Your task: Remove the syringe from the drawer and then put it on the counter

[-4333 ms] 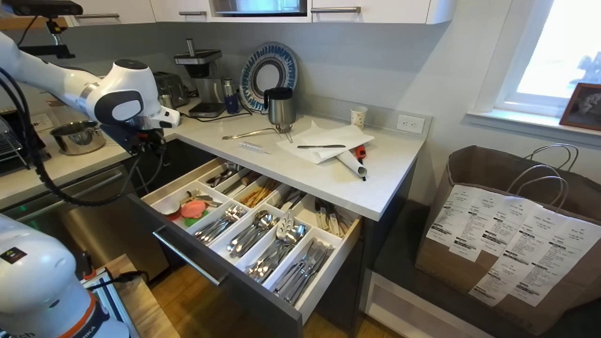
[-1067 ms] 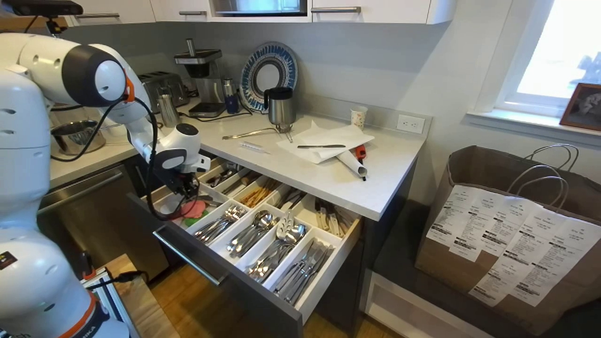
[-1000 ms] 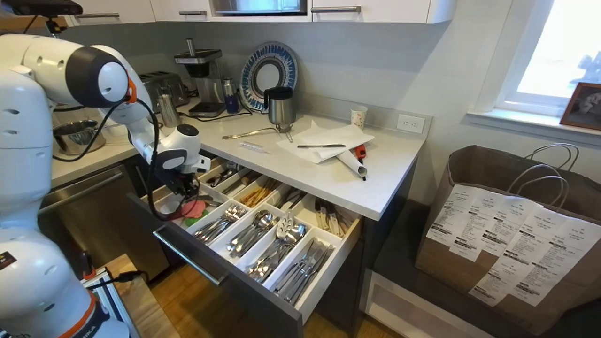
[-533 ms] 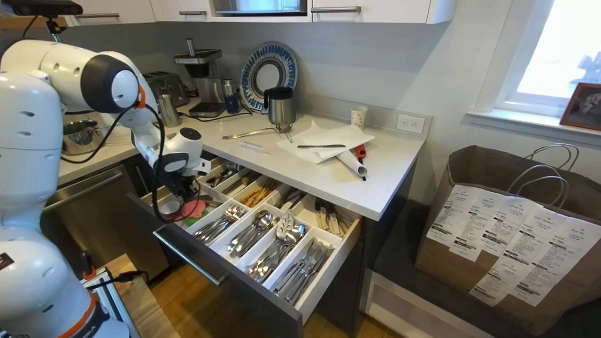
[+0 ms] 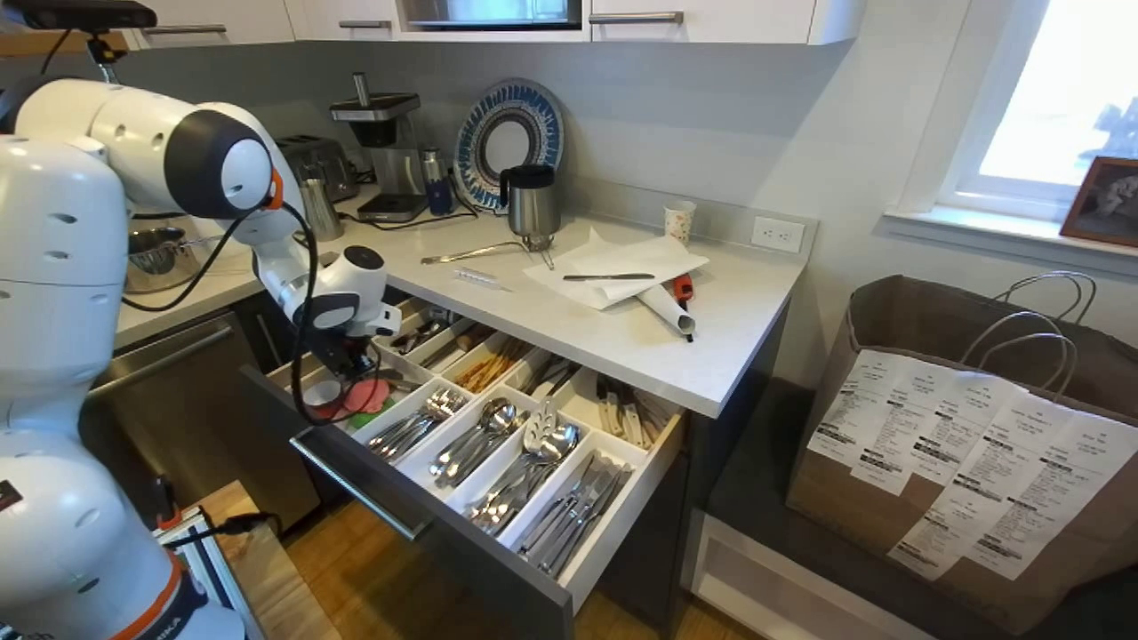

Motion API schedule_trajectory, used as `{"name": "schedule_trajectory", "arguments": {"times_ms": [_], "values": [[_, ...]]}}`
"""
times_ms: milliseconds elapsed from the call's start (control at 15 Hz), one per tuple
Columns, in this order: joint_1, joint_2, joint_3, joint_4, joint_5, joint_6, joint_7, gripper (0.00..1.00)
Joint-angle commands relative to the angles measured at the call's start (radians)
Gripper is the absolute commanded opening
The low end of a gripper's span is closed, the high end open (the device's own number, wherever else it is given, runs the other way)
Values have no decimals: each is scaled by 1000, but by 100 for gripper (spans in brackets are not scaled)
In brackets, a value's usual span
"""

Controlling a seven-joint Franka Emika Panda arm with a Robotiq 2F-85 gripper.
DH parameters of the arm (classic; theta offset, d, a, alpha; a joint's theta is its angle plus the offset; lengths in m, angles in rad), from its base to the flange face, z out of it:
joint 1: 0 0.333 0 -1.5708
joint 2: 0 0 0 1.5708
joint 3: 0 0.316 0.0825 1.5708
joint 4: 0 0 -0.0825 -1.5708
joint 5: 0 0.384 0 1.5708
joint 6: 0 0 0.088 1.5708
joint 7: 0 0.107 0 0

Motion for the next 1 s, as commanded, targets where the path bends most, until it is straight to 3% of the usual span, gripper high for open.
{"name": "schedule_trajectory", "arguments": {"times_ms": [0, 133, 267, 333, 400, 467, 933], "values": [[-19, 30, 23, 14, 8, 21, -21, 32], [-21, 36, 27, 18, 9, 21, -23, 32], [-21, 40, 31, 22, 9, 23, -25, 18], [-24, 38, 35, 21, 12, 17, -25, 3], [-25, 34, 37, 19, 13, 15, -23, 1], [-24, 23, 37, 11, 14, 16, -16, 5], [-79, -122, 99, -107, 80, 147, -16, 5]]}}
